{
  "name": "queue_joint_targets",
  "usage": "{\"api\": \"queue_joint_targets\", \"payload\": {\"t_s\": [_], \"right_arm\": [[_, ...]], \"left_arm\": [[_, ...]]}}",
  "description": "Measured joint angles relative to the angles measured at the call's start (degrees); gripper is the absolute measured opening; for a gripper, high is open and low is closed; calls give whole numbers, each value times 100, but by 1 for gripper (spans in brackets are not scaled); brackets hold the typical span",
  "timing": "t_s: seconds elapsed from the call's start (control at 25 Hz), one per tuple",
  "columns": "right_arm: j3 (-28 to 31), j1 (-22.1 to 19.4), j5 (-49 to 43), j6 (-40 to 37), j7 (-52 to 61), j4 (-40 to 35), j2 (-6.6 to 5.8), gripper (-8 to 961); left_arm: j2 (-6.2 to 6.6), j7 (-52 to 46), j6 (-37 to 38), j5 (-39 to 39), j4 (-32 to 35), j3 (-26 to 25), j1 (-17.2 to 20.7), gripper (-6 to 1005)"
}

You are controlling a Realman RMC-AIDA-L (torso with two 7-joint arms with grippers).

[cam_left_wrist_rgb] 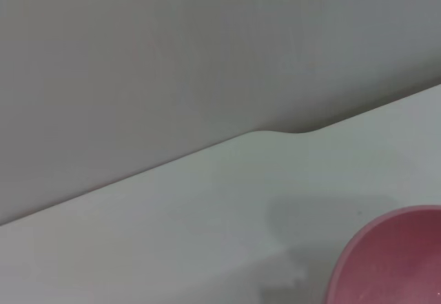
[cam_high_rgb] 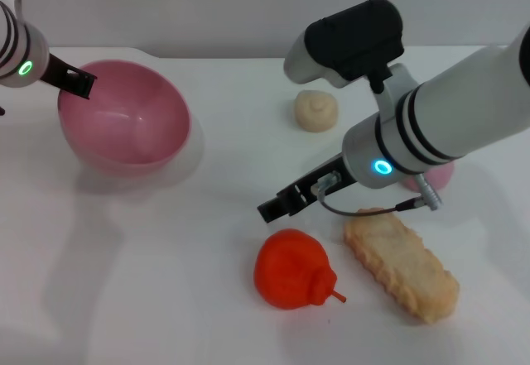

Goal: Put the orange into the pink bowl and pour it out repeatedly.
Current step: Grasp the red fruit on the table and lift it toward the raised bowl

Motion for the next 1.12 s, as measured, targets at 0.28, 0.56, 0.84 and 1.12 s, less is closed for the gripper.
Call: {"api": "queue_joint_targets", "payload": {"t_s": [0.28, 0.56, 0.84, 1.12], "right_arm": [[-319, 53, 71, 31, 133, 206, 0, 706], [-511, 73, 75, 72, 198, 259, 0, 704], [-571, 86, 101, -11, 207, 300, 8, 703], [-666, 282, 402, -140, 159, 778, 5, 702]], "left_arm": [[0, -7, 10, 0, -8, -1, 12, 40], [-1, -8, 17, -1, -11, 36, 8, 40], [-8, -26, 18, -1, -11, 142, -5, 40], [-11, -48, -2, -1, 25, 199, 17, 40]]}}
